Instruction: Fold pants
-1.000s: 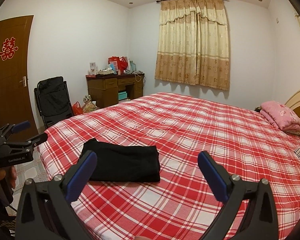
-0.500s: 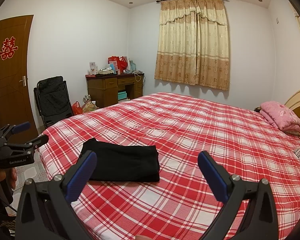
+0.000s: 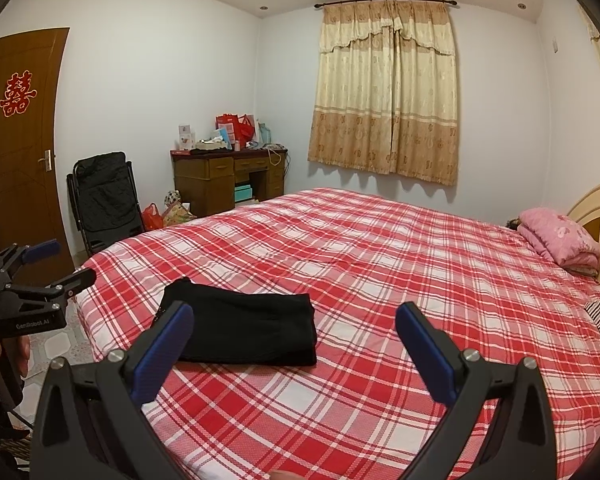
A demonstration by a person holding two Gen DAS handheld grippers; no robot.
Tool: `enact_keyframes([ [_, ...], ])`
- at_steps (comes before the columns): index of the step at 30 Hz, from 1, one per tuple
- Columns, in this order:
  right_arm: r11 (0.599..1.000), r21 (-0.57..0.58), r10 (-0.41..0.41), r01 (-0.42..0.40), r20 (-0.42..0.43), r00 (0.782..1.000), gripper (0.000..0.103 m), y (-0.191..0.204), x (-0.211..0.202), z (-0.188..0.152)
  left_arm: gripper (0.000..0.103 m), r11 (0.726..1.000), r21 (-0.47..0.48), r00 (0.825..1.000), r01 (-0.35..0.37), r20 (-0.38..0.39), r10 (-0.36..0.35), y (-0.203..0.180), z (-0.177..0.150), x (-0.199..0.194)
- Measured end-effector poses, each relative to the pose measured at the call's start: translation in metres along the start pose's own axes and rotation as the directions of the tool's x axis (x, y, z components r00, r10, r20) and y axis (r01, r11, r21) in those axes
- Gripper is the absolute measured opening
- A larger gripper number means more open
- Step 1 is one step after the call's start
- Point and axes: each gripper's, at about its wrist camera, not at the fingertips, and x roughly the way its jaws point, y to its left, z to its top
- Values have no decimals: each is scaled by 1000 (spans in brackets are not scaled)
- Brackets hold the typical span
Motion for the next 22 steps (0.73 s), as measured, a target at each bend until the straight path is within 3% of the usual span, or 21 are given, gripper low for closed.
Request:
enact_keyframes([
  [9, 1000, -9, -2, 2, -4, 1000, 103, 1, 1, -1, 100, 1000, 4, 999, -29, -22, 29, 0, -2, 6],
  [22, 1000, -23, -5, 5, -15, 1000, 103, 3, 5, -5, 102, 1000, 23, 999, -5, -37, 6, -2, -9, 10],
])
